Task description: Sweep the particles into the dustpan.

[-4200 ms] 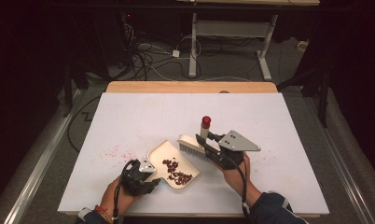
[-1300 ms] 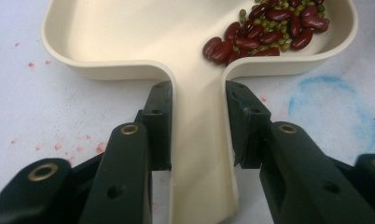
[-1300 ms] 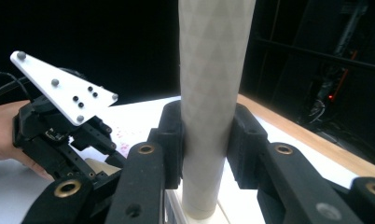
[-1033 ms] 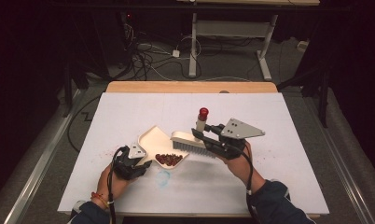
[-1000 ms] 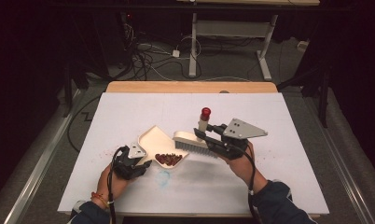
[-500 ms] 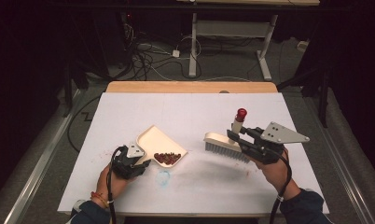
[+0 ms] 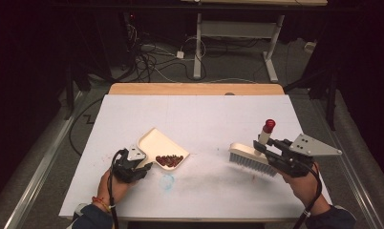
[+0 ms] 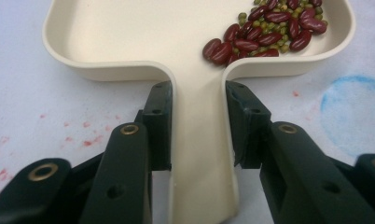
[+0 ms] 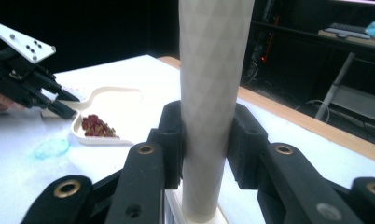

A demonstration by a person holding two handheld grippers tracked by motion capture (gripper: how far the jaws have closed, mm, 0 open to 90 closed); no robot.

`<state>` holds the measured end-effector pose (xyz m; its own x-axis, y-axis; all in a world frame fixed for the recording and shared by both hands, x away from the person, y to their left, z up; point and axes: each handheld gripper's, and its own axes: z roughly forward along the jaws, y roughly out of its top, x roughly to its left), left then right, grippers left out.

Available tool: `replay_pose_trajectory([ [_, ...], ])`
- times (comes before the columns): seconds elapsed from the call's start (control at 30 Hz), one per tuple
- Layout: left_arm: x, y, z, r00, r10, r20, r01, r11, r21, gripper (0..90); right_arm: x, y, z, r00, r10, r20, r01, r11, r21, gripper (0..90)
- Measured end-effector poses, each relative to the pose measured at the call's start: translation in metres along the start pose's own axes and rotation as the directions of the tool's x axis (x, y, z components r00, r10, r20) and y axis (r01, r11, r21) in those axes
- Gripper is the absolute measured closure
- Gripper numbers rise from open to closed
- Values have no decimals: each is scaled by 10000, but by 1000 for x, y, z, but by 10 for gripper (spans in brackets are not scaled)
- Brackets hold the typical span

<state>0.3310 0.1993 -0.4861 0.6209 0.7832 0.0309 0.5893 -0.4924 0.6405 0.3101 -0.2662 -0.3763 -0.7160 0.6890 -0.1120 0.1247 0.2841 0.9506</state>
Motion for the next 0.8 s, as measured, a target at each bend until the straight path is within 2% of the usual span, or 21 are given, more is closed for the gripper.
replay_pose_trajectory([
  [0.1, 1, -1, -1, 9999, -91, -72, 91, 10000, -2, 627, -4, -4, -8, 10000, 4, 41, -5, 9999, 112, 698],
  [0.2, 3, -3, -1, 9995, -277, -148, 277, 9996, 8, 628, -7, -7, -16, 9999, 20, -104, -18, 9998, 208, 698],
  [0.37, 9, -7, -1, 9955, -828, -451, 827, 9966, -38, 628, -11, -14, -26, 9999, 149, -63, -146, 9989, 454, 698],
  [0.57, 18, -10, -3, 9830, -1572, -947, 1564, 9876, -149, 628, -12, -21, -31, 10000, 47, 73, -52, 9978, 657, 698],
  [0.73, 25, -11, -5, 9740, -1898, -1239, 1892, 9818, -171, 628, -15, -21, -32, 10000, 57, -31, -54, 9958, 913, 698],
  [0.8, 27, -10, -4, 9672, -2117, -1401, 2106, 9773, -228, 629, -16, -18, -34, 9999, -33, -108, 43, 9957, 924, 697],
])
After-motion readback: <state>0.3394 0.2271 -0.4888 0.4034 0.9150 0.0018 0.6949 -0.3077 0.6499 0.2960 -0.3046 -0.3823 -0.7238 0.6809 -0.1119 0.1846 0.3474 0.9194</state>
